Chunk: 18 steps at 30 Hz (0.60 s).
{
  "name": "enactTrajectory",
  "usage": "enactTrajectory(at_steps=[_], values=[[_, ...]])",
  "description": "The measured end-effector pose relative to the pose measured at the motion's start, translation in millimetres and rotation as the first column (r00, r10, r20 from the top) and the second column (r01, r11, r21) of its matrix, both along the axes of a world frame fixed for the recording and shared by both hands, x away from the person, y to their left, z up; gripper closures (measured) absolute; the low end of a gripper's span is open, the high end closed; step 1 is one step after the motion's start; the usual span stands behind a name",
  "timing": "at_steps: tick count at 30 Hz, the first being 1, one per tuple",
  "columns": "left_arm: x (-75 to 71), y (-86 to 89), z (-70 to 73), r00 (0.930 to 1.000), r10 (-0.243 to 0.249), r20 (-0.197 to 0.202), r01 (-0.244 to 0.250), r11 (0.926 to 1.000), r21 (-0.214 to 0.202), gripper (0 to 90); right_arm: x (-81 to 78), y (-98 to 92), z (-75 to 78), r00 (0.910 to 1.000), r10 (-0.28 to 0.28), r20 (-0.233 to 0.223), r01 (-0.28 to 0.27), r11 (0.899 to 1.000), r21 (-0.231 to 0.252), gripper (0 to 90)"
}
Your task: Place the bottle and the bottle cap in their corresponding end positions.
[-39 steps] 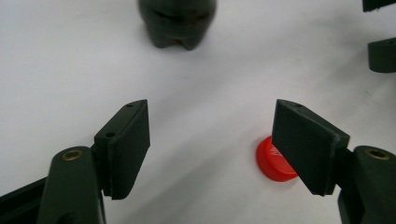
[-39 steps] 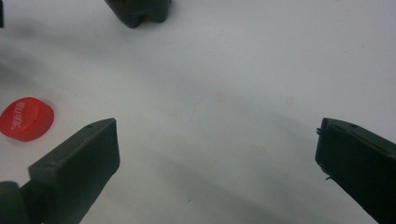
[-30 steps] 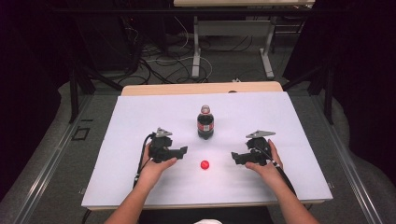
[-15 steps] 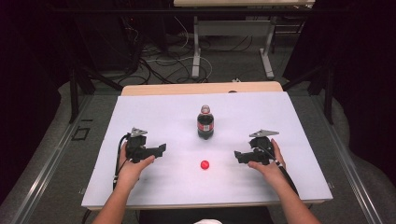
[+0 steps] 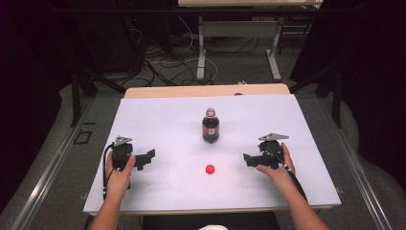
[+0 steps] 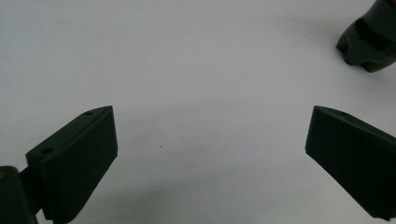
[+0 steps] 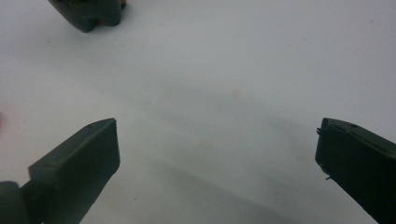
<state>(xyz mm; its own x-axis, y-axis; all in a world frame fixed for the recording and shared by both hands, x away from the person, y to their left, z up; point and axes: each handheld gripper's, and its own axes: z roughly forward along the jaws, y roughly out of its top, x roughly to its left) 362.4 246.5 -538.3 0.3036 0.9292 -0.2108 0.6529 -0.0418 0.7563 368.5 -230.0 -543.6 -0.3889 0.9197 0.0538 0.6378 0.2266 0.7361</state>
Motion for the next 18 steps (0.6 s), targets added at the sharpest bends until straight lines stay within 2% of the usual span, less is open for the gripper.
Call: enactTrajectory(at_steps=[7,9,18], values=[[-0.6,7.6,-3.5,0.9994,0.029,0.018,-0.029,0.9996,0.001,3.8,1.5,-2.9,-3.0,0.9999,-0.016,-0.004,0.016,1.0,0.002,0.0],[-0.7,8.9,-4.2,0.9993,0.038,0.007,-0.038,0.9993,0.003,3.9,2.0,-3.2,-4.4,0.9998,-0.021,-0.008,0.021,1.0,0.002,0.0],[-0.1,10.7,-6.8,0.9986,0.052,0.008,-0.052,0.9987,-0.001,3.7,3.4,-5.4,-7.6,0.9995,-0.028,-0.014,0.028,1.0,-0.004,0.0]])
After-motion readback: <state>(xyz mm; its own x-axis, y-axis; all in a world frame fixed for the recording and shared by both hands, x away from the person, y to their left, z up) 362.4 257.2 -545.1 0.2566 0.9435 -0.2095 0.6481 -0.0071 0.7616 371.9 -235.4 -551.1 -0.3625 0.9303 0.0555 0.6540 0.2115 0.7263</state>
